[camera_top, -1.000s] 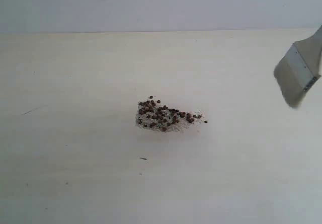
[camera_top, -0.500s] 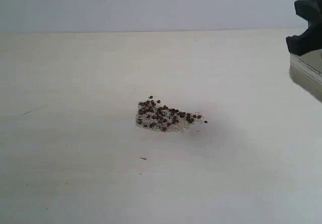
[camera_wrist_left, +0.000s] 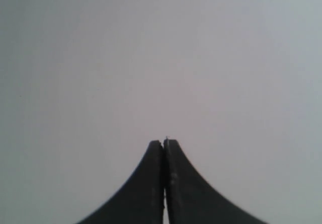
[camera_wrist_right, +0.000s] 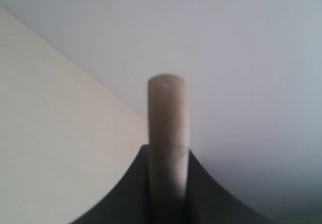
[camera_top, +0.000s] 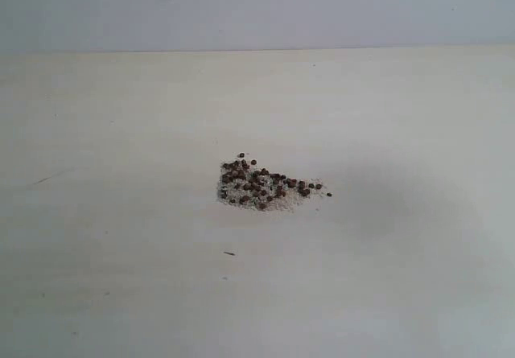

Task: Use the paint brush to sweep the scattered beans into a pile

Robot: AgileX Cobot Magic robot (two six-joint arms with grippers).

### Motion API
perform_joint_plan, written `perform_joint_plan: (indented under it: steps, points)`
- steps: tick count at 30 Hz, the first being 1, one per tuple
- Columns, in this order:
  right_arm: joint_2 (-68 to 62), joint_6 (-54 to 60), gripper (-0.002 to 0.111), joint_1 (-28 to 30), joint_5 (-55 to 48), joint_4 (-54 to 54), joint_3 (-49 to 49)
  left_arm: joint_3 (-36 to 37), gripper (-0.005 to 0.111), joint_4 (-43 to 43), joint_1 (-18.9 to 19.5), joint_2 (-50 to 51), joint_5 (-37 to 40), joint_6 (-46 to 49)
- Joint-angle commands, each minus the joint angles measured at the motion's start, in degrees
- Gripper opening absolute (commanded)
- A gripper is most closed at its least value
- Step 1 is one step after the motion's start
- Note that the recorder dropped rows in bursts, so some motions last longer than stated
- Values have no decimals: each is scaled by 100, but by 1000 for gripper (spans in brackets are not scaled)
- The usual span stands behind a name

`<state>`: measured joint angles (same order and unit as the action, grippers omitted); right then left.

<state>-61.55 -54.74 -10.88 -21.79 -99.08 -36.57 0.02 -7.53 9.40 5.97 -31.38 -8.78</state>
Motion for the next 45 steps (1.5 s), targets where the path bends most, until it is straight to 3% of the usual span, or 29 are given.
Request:
perform_joint_plan:
  steps: [1, 5, 6, 7, 11, 12, 13, 15, 16, 20, 25, 29, 33, 36, 45]
  points:
    - [-241, 1622, 0, 19, -846, 1218, 9, -2, 0, 20, -32, -19, 12, -17]
    - [-416, 1937, 0, 19, -1147, 2637, 9, -2, 0, 20, -32, -19, 12, -17]
    - [-416, 1491, 0, 19, -1135, 2909, -37, -2, 0, 20, -32, -19, 12, -17]
    - [-394, 352, 0, 19, -1107, 3413, -88, -2, 0, 20, -32, -19, 12, -17]
    - [-390, -1332, 0, 19, -179, 3775, 213, -2, 0, 20, -32, -19, 12, -17]
    - [-434, -2556, 0, 19, 718, 3480, 517, -2, 0, 20, -32, -19, 12, -17]
    - [-466, -3208, 0, 19, 976, 3120, 604, -2, 0, 20, -32, -19, 12, -17]
    - [-575, -6034, 0, 19, 1391, 665, 790, -2, 0, 20, -32, -19, 12, -17]
    - [-575, -6738, 0, 19, 1408, 81, 810, -2, 0, 20, -32, -19, 12, -17]
    - [-504, -6663, 0, -472, 743, -87, 810, -2, 0, 20, -32, -19, 12, -17]
    - [-504, -5022, 0, -1232, -680, -87, 810, -2, 0, 20, -32, -19, 12, -17]
    - [-504, -4980, 0, -1855, -1574, -87, 796, -2, 0, 20, -32, -19, 12, -17]
    - [-504, -4455, 0, -2321, -1757, -87, 674, -2, 0, 20, -32, -19, 12, -17]
    - [-504, -4671, 0, -2549, -1757, -87, 572, -2, 0, 20, -32, -19, 12, -17]
    - [-504, -5629, 0, -2573, -1775, -87, 572, -2, 0, 20, -32, -19, 12, -17]
